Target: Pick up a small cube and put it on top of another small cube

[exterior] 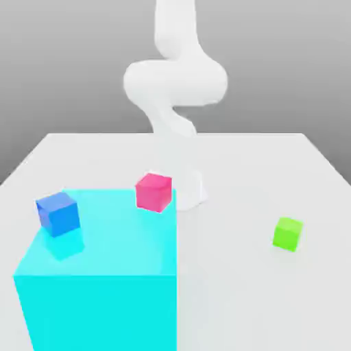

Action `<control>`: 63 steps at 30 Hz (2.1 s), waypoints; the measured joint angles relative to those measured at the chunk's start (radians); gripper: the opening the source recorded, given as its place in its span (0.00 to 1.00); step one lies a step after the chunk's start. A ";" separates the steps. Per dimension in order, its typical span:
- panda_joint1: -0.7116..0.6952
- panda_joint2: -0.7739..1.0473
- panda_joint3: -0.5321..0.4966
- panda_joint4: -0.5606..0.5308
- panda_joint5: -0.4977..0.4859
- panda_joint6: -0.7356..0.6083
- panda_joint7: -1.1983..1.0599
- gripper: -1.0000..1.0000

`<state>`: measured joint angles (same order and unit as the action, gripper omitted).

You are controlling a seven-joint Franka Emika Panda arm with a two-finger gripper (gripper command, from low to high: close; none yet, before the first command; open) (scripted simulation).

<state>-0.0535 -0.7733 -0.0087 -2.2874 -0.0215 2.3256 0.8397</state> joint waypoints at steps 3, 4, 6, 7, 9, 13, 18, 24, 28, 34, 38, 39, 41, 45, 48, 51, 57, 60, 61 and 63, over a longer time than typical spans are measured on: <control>-0.071 0.057 -0.001 -0.039 0.000 0.049 0.108 0.50; -0.094 0.078 0.000 -0.056 0.002 0.066 0.148 0.50; -0.142 0.119 0.004 -0.091 0.007 0.101 0.227 0.50; -0.165 0.140 0.005 -0.109 0.009 0.118 0.268 0.50; -0.210 0.181 0.008 -0.144 0.013 0.153 0.350 0.50; -0.301 0.264 0.016 -0.216 0.018 0.223 0.515 0.50; -0.413 0.368 0.027 -0.305 0.022 0.309 0.725 0.50; -0.544 0.492 0.036 -0.413 0.016 0.414 0.983 0.50; -0.633 0.575 0.042 -0.484 0.007 0.483 1.159 0.50; -0.715 0.685 0.036 -0.610 -0.005 0.572 1.419 0.50; -0.693 0.771 0.050 -0.671 0.033 0.636 1.478 0.50; -0.692 0.804 0.049 -0.667 0.033 0.664 1.480 0.50; -0.688 0.875 0.041 -0.656 0.029 0.721 1.485 0.50; -0.662 1.011 0.015 -0.633 0.028 0.833 1.488 0.00; -0.662 1.011 0.015 -0.633 0.028 0.834 1.488 0.00; -0.659 1.025 0.012 -0.630 0.028 0.846 1.489 0.00; -0.673 0.859 0.028 -0.660 0.040 0.710 1.478 0.00; -0.674 0.751 0.028 -0.680 0.032 0.622 1.486 0.00; -0.680 0.736 0.018 -0.673 0.028 0.605 1.474 0.00; -0.713 0.745 -0.002 -0.630 0.025 0.591 1.419 0.00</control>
<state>-0.7668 -0.0287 -0.0106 -2.9178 0.0037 2.9161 2.2585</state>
